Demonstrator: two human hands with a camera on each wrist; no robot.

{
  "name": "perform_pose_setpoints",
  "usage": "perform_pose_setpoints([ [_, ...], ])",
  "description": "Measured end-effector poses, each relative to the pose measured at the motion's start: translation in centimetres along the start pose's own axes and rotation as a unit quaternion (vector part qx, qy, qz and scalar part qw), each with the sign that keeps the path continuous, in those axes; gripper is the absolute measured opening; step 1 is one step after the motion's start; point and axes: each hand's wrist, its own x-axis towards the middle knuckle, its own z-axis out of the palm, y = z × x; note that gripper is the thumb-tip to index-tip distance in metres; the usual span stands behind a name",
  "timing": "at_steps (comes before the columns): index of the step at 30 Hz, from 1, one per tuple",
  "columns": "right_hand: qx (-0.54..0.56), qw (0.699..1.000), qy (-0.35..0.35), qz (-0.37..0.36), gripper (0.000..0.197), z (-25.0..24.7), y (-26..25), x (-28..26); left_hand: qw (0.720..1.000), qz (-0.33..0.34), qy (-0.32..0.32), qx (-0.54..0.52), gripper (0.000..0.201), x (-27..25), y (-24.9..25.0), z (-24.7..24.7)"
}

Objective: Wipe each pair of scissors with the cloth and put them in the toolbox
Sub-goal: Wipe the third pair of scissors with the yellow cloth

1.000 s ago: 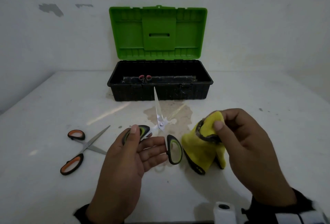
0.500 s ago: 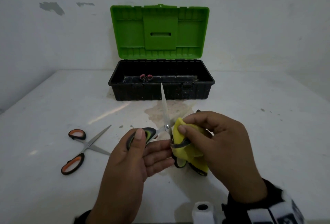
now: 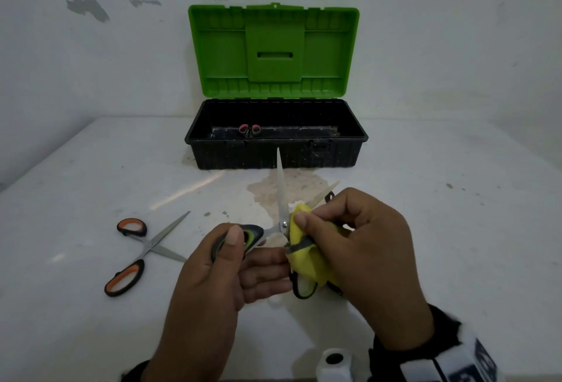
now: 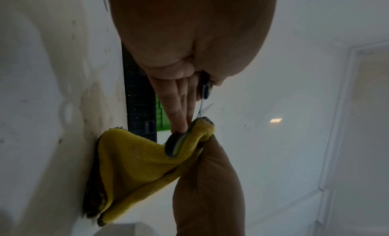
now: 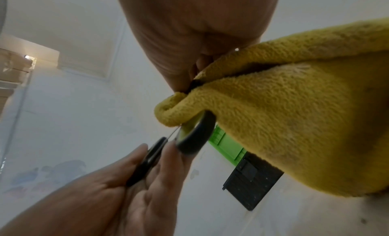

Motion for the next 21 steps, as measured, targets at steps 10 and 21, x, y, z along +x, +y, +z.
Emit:
perform_pose_setpoints([
  [10,0.032,0.999,0.000,0.030,0.018,-0.5,-0.2,0.1,1.000,-0.008,-0.008,-0.004,0.039,0.0,-0.2,-0.7],
  [21,0.047,0.996,0.022,0.075,0.019,-1.0,0.6,0.9,0.999,-0.011,-0.039,0.009,0.051,0.5,0.1,-1.1],
])
